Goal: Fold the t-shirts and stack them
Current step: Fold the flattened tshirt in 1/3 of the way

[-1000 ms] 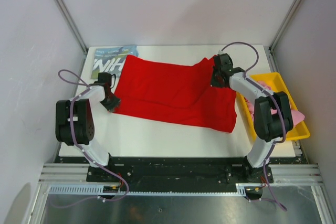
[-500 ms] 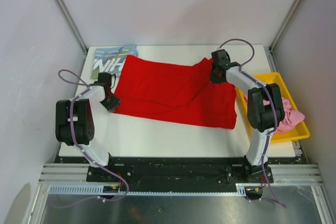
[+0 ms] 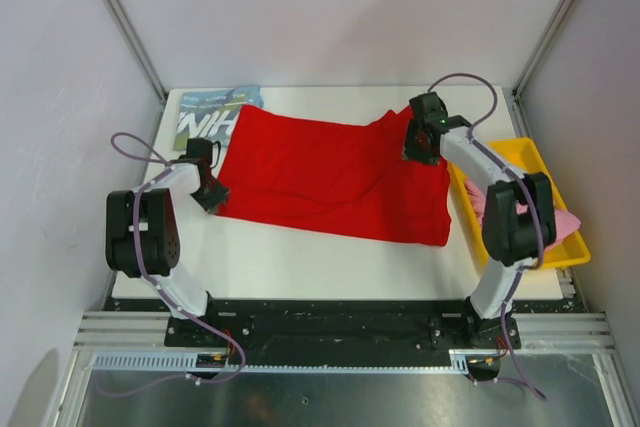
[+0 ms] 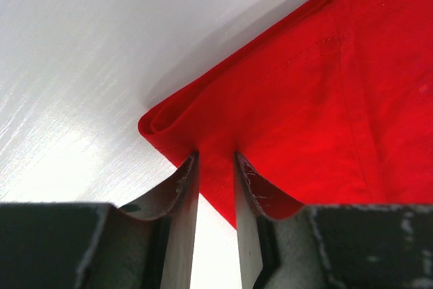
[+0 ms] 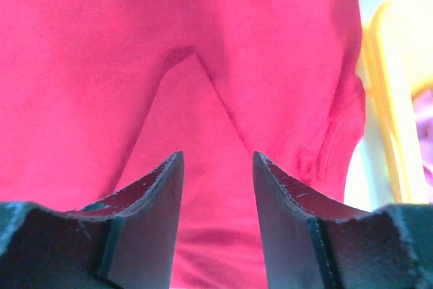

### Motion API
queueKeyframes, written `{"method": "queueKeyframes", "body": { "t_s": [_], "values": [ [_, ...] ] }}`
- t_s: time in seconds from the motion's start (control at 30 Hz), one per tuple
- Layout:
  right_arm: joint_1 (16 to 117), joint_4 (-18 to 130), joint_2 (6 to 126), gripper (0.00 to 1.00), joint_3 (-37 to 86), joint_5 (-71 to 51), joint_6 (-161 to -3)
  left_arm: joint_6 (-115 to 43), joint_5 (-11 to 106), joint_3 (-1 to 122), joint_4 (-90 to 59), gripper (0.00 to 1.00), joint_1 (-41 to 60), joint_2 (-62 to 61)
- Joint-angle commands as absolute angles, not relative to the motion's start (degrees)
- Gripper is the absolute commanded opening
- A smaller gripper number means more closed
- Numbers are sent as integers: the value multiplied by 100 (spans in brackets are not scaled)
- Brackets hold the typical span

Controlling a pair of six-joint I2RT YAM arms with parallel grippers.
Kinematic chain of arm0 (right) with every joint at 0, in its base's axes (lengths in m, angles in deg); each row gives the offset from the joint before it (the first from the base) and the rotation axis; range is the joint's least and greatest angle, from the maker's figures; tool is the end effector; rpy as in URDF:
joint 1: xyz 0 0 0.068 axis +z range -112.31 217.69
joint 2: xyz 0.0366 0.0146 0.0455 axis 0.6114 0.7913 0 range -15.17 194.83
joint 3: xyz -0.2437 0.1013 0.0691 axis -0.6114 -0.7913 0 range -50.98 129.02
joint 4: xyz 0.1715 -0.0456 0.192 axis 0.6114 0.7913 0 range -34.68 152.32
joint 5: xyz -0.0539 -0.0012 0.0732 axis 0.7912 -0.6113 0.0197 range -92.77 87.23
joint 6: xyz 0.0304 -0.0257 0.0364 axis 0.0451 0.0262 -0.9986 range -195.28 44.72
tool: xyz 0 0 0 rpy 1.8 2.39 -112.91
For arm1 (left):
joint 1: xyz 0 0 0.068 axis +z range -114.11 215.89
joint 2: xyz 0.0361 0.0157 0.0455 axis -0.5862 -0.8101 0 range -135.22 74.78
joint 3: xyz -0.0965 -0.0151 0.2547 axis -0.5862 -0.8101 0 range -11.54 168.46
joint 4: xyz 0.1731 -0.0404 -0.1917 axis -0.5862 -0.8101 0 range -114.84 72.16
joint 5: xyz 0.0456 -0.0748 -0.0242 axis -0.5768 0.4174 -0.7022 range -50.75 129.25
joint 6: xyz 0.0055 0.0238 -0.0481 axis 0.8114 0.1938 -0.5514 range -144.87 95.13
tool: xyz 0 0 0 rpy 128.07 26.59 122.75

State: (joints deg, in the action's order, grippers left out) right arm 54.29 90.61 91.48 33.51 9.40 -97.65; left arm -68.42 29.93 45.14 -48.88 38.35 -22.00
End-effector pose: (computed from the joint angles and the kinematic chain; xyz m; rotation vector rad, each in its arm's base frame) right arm 0.3891 0.1081 0.2378 0.2066 2.5308 -0.0080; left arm 0.3120 0.0191 0.1605 -1.1198 2.5413 0.0501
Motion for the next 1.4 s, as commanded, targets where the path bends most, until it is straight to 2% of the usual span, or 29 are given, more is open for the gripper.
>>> {"method": "queueKeyframes", "body": {
  "t_s": [0.0, 0.37, 0.63, 0.93, 1.2, 1.37],
  "values": [
    [5567, 9181, 8323, 48, 3041, 667, -10051, -6925, 3042, 4469, -4801, 31, 3803, -2229],
    [6625, 9060, 8979, 39, 3250, 1000, -10192, -6892, 3095, 4490, -4803, 31, 3803, -2189],
    [6713, 8650, 9597, 34, 3311, 979, -10123, -6893, 3113, 4495, -4793, 31, 3807, -2197],
    [6712, 9081, 9760, 29, 3145, 1372, -10248, -6885, 3118, 4483, -4790, 31, 3802, -2189],
    [6637, 9091, 9075, 51, 2932, 1450, -10248, -6877, 3100, 4495, -4792, 31, 3809, -2212],
    [6406, 9285, 8229, 55, 2749, 1398, -10330, -6889, 3114, 4489, -4794, 31, 3807, -2224]
  ]
}}
